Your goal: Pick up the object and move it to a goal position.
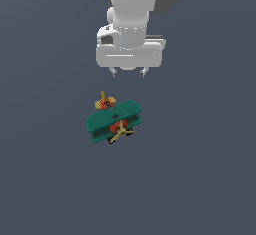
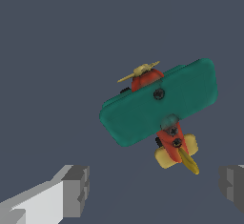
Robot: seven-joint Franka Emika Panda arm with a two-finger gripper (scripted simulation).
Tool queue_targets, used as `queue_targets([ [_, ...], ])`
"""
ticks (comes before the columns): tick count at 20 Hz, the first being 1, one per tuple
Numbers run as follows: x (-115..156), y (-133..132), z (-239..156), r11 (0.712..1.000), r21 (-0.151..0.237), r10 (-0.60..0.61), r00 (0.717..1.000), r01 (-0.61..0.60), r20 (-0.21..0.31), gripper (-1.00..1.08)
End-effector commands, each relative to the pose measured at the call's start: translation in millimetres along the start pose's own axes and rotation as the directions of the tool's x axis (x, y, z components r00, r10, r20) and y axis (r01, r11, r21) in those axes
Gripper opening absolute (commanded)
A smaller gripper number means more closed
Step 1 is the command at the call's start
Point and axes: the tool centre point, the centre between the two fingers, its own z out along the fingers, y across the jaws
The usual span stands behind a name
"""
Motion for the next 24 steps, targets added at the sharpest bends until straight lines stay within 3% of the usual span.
queue_targets([
  [1,0,0,0,1.0,0.0,0.0,1.0,0.0,0.0,0.28],
  [14,-4,-5,-1,1.0,0.005,0.008,1.0,-0.008,0.008,0.28],
  [24,-12,-6,16,0.999,-0.049,0.018,0.998,-0.015,0.06,0.28],
])
